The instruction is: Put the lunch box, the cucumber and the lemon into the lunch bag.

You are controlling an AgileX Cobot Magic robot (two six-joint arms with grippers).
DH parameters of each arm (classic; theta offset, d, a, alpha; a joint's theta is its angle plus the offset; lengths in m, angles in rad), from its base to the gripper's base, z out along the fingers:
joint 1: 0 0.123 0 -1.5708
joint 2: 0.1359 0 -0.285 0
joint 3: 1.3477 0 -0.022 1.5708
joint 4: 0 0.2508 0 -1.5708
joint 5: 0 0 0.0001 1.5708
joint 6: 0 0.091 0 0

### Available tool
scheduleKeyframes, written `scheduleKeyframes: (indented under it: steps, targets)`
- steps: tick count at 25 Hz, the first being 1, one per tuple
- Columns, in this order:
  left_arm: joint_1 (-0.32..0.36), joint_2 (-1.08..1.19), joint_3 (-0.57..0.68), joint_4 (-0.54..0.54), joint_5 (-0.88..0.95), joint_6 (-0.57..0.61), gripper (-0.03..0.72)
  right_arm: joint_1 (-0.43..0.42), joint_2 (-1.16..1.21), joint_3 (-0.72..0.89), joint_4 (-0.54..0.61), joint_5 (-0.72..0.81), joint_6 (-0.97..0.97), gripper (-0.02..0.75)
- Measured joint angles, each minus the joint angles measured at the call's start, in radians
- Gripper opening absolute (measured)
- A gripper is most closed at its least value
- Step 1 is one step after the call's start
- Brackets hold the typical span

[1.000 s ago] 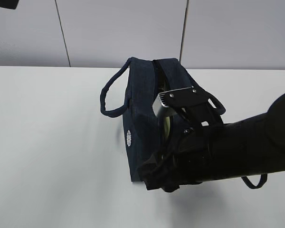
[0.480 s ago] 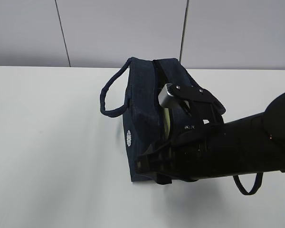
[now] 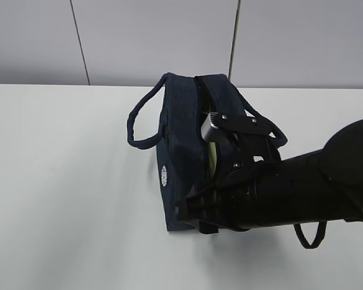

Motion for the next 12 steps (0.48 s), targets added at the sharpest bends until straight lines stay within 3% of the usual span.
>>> scheduleKeyframes:
  steps: [12]
  targets:
    - [0.0,0.0,0.0,0.002,0.008,0.0,0.369,0.0,0.032,-0.002,0.04,-0.008,0.0,0.434]
